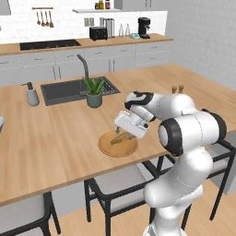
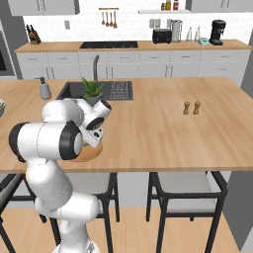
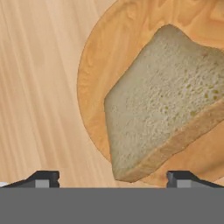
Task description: Start the toaster. Once the lever pops up, take the bread to the plate on the dining counter.
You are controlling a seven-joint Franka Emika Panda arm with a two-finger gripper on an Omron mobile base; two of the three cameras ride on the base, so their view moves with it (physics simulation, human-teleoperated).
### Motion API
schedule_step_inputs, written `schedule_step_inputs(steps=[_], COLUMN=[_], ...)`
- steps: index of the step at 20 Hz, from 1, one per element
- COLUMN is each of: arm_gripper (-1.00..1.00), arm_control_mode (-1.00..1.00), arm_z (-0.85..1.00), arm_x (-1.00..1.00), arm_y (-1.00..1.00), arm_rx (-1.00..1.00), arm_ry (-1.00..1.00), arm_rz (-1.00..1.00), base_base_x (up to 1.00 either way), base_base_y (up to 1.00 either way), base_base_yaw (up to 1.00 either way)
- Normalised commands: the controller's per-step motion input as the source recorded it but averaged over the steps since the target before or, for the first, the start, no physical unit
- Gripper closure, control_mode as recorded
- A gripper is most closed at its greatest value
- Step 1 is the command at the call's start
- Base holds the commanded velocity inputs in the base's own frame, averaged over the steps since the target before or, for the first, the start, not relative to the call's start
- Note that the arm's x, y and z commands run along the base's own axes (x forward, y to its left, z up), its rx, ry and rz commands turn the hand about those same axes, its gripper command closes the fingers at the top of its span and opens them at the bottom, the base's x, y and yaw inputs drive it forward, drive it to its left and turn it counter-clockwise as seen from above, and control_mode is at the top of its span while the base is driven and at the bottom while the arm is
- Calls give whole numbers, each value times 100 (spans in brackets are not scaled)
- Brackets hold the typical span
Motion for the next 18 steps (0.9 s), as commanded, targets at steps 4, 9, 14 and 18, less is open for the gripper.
schedule_step_inputs(steps=[4,9,14,18], arm_gripper=[-100,-100,-100,-100], arm_control_mode=[-100,-100,-100,-100], arm_z=[32,48,73,28], arm_x=[-64,-23,-44,-97], arm_y=[0,0,-2,-14], arm_rx=[0,-7,-6,-11], arm_ry=[-1,4,3,0], arm_rz=[0,0,0,-5], base_base_x=[0,0,0,0], base_base_y=[0,0,0,0], base_base_yaw=[0,0,0,0])
